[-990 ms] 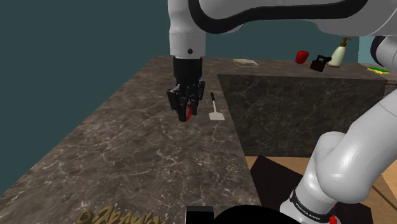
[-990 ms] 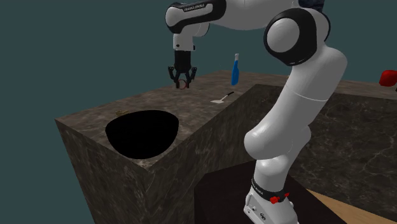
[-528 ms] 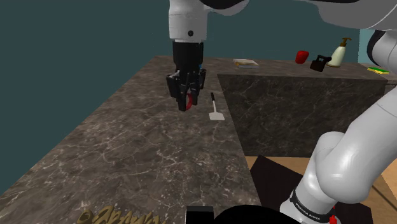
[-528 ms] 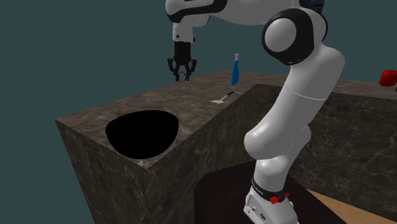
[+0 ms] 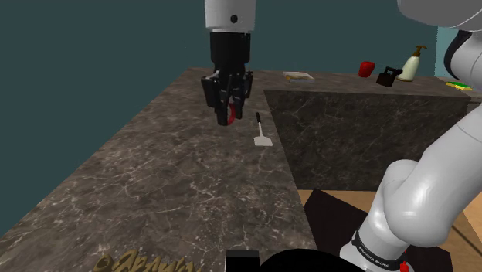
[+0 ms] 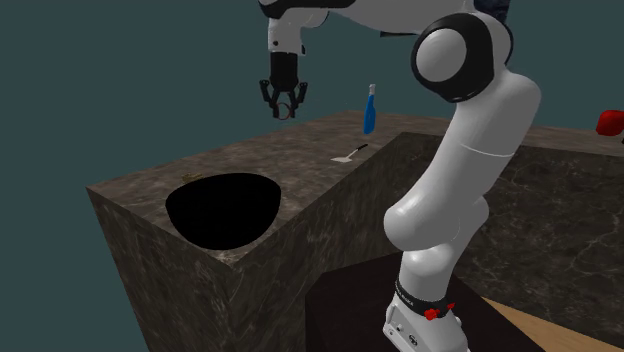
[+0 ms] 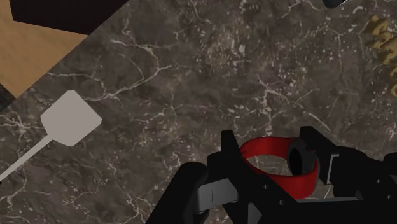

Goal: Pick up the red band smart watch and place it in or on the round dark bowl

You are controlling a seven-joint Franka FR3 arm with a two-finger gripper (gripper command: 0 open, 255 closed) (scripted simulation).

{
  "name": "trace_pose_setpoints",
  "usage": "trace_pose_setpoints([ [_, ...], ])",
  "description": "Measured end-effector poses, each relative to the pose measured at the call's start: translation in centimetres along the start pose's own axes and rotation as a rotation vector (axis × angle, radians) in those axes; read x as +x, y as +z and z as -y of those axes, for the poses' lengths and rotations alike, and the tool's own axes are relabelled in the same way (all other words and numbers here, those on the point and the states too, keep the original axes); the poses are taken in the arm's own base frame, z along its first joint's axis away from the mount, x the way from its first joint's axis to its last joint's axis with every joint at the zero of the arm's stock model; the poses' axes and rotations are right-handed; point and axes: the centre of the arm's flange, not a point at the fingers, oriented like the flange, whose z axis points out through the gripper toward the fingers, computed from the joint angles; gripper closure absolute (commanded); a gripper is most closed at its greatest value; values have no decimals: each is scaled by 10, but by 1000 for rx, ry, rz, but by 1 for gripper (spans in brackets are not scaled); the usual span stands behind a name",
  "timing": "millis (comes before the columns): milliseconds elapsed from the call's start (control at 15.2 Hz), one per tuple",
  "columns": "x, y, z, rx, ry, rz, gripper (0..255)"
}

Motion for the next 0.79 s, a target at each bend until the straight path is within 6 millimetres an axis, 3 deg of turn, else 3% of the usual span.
trace_pose_setpoints([
  [792, -125, 15, 85, 0, -1, -1, 255],
])
